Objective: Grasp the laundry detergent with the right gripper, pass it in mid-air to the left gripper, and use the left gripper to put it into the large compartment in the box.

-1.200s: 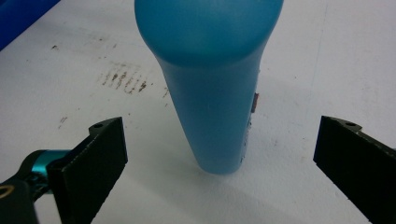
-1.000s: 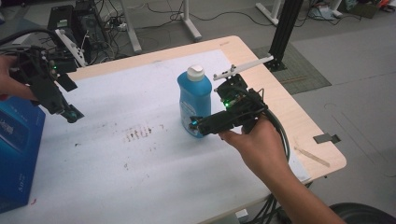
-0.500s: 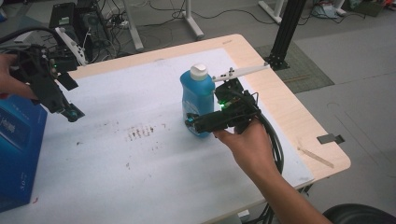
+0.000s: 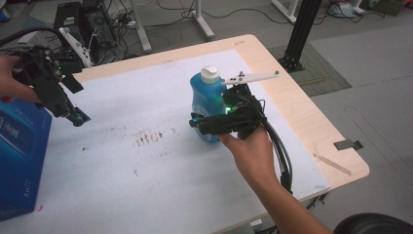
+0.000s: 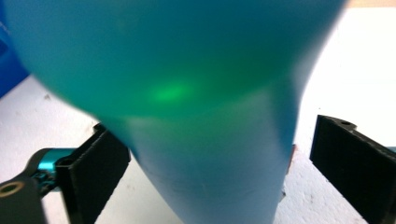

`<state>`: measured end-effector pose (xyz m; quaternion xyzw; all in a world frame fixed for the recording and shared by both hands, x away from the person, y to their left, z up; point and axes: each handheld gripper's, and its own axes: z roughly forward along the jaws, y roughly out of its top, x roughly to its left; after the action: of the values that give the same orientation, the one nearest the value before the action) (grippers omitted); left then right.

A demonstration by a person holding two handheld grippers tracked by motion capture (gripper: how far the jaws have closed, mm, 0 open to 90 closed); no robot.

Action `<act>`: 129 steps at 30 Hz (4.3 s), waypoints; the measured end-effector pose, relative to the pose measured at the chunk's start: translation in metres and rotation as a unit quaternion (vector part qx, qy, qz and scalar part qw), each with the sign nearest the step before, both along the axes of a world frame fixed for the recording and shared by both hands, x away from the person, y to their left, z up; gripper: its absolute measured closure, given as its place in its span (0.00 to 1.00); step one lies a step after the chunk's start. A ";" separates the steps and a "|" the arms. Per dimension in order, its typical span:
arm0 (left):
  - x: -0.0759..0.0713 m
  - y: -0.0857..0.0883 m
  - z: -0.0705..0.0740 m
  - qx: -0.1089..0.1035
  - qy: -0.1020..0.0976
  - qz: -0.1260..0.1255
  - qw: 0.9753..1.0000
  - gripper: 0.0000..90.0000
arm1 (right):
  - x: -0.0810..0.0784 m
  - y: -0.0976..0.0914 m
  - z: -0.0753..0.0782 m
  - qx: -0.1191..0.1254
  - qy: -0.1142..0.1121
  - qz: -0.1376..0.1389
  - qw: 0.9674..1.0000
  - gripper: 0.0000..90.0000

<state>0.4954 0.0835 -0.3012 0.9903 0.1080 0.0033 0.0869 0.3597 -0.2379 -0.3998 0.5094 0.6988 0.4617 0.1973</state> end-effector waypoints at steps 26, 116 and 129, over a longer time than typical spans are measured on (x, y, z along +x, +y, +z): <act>0.001 0.001 -0.001 -0.002 0.000 0.001 1.000 0.02 | -0.004 0.002 -0.010 0.010 -0.044 -0.017 0.999 0.38; -0.107 -0.070 0.074 -0.057 0.004 -0.138 0.989 0.02 | 0.010 0.065 0.069 -0.054 -0.091 0.492 0.864 0.52; -0.106 -0.075 0.074 -0.059 0.001 -0.138 0.989 0.02 | 0.012 0.085 0.066 -0.057 -0.086 0.506 0.857 0.52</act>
<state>0.3891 0.0080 -0.2276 0.9889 -0.0300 -0.0159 0.1444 0.3717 -0.1531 -0.3336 0.0322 0.8656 0.4990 0.0243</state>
